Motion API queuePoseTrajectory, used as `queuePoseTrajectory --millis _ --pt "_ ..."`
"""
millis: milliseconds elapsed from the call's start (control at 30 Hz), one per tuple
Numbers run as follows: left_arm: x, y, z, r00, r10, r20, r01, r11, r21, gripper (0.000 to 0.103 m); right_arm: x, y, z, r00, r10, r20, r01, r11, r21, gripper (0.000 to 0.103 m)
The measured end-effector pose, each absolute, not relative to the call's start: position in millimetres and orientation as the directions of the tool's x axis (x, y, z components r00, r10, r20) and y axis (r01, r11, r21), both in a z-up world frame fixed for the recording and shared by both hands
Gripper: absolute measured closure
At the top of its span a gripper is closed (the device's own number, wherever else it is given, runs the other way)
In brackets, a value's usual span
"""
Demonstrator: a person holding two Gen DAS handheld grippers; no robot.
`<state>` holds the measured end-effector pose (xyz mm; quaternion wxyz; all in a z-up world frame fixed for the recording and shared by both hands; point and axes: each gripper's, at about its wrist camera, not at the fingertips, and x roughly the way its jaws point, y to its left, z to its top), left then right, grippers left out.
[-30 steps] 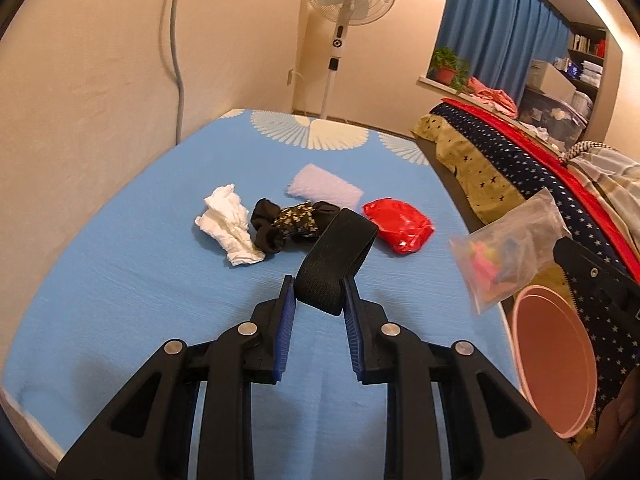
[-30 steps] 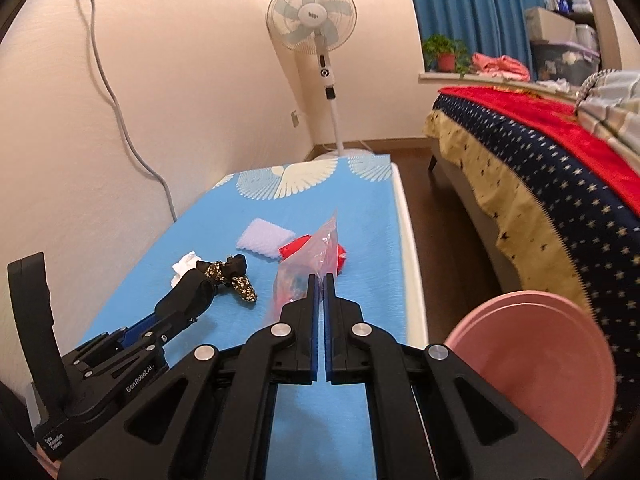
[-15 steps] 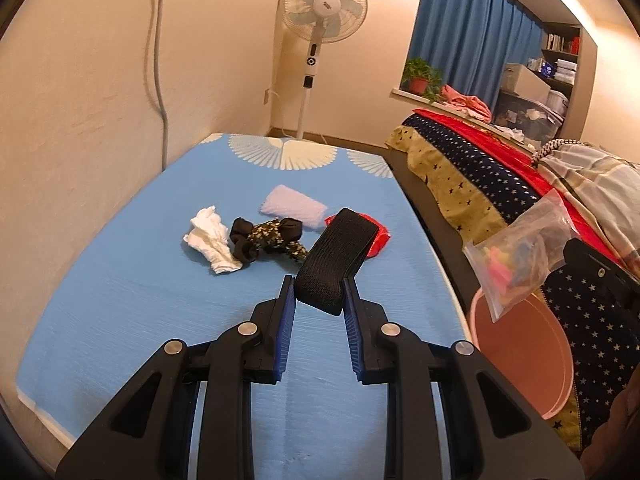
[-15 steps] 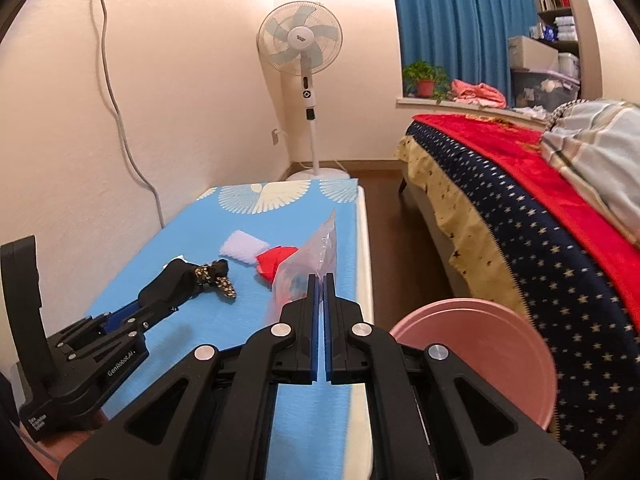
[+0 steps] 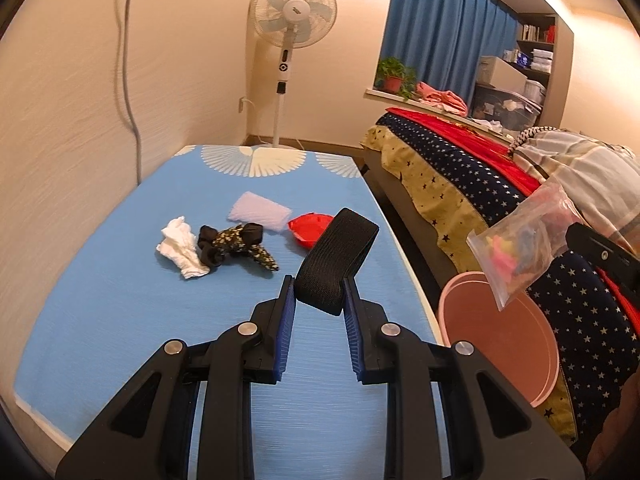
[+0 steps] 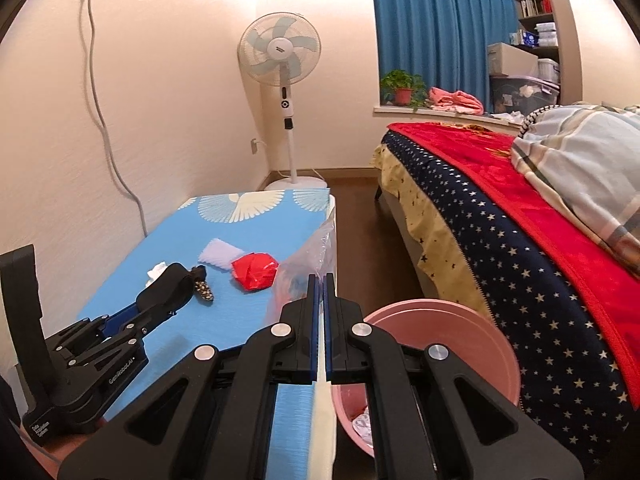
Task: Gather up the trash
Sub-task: 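Lift the strap and clear bag and carry them over the pink bin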
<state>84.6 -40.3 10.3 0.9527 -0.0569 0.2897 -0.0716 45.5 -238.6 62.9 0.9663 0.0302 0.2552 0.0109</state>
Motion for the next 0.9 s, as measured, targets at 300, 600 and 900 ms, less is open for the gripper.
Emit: queuePoseTrajectory --millis 300,600,900 --pt "87 -51 9 0.815 -0.196 -0.545 0.131 0.979 -0.157 0.079 38 -247 65 0.871 -0.025 -0.492 0.041 0.999 0.023 0.101" --pt "92 -76 6 0.804 -0.233 -0.547 0.177 0.972 -0.154 0.079 38 -260 62 0.865 -0.069 -0.497 0.091 0.996 0.019 0.101" --pt "99 -94 1 0.789 -0.266 -0.554 0.211 0.964 -0.163 0.079 38 -277 60 0.853 -0.141 -0.503 0.168 0.986 0.01 0.101"
